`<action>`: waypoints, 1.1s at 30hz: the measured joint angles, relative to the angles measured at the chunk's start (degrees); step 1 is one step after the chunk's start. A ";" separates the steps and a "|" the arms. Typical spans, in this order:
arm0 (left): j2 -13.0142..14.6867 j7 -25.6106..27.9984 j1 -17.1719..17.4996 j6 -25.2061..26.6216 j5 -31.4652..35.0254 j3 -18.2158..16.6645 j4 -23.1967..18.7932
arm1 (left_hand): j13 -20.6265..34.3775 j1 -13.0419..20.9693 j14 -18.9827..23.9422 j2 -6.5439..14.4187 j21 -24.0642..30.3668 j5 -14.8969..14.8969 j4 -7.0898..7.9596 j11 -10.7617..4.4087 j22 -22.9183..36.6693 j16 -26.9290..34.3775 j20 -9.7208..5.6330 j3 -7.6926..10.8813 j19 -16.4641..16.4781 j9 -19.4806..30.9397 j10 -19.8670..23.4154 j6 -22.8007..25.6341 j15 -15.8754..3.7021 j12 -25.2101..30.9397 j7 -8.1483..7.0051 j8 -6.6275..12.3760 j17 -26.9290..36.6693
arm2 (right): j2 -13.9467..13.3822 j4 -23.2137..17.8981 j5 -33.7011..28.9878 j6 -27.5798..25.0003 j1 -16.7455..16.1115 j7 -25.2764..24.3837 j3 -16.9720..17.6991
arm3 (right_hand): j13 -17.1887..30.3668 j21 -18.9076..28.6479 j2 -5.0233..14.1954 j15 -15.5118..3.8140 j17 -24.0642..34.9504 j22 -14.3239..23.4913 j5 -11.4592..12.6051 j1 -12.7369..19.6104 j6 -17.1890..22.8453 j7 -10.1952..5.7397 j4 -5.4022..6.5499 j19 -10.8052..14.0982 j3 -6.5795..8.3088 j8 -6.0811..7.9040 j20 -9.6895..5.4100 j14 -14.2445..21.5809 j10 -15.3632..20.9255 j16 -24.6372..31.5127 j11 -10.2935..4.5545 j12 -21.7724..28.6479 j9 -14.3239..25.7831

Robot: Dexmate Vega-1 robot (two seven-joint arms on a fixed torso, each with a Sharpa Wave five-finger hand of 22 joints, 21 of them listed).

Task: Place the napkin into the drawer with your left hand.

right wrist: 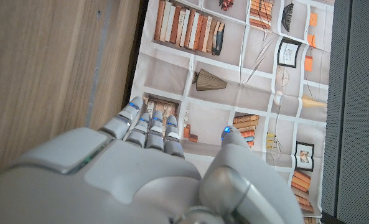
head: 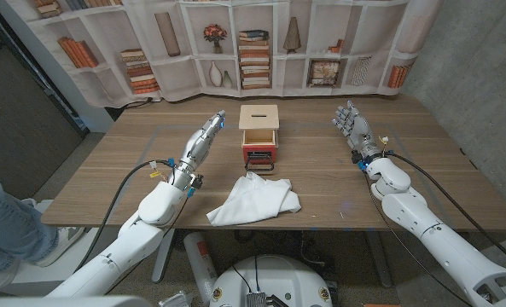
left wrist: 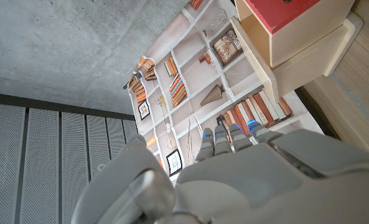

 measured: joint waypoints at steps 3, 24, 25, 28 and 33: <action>0.00 0.74 0.44 -0.66 1.34 -0.06 -0.11 | 0.00 0.00 0.68 0.00 0.00 0.00 0.00 0.25 0.00 0.00 -0.19 0.00 0.23 0.00 0.37 0.31 -0.14 0.14 -0.15 0.43 0.00 | 0.13 0.07 0.00 0.07 0.06 0.00 -0.07 | 0.00 0.00 0.00 0.22 0.00 0.00 0.00 0.00 0.09 -0.10 -0.16 0.00 0.16 0.00 0.00 0.22 0.12 0.00 -0.12 0.45 0.00; -1.83 6.02 1.41 -5.81 12.22 -0.40 1.30 | 0.00 1.12 3.12 0.23 0.44 0.62 -0.70 -0.57 0.00 0.45 -0.10 -0.23 2.15 0.00 2.62 2.94 -0.96 0.53 -0.28 0.89 0.00 | 0.76 0.56 -0.08 0.86 0.13 0.17 -0.23 | 0.00 0.00 0.00 0.10 -0.01 0.00 0.00 0.00 0.09 -0.09 -0.16 0.00 0.16 0.00 0.00 0.32 0.20 0.00 -0.21 0.45 0.00; -1.91 6.43 1.44 -5.96 13.19 -0.40 1.30 | 0.00 1.13 3.12 0.23 0.44 0.62 -0.70 -0.68 0.00 0.45 -0.10 -0.23 2.15 0.00 2.74 3.26 -0.96 0.53 -0.43 0.89 0.00 | 0.81 0.59 -0.07 0.92 0.13 0.19 -0.23 | 0.00 0.00 0.00 0.10 -0.01 0.00 0.00 0.00 0.09 -0.09 -0.15 0.00 0.16 0.00 0.00 0.32 0.20 0.00 -0.21 0.45 0.00; -2.16 7.01 1.49 -6.17 14.69 -0.35 1.30 | 0.00 1.12 3.45 0.23 0.44 0.84 -0.72 -0.87 0.00 0.45 0.19 -0.22 2.44 0.00 2.94 3.25 -0.85 0.53 -0.43 0.89 0.00 | 0.87 0.70 -0.02 1.16 0.13 0.33 -0.22 | 0.00 0.00 0.00 0.10 -0.01 0.00 0.00 0.00 0.09 -0.09 -0.15 0.00 0.16 0.00 0.00 0.31 0.20 0.00 -0.21 0.45 0.00; -2.38 7.60 1.27 -6.57 16.56 0.00 1.28 | 0.00 1.42 4.24 -0.07 0.44 1.05 -1.13 -1.12 0.00 0.45 0.09 -0.16 3.01 0.00 3.79 4.31 -1.09 0.77 -0.42 0.89 0.00 | 0.95 0.83 0.12 1.38 0.13 0.46 -0.17 | 0.00 0.00 0.00 0.10 -0.01 0.00 0.00 0.00 0.09 -0.09 -0.15 0.00 0.16 0.00 0.00 0.31 0.20 0.00 -0.21 0.45 0.00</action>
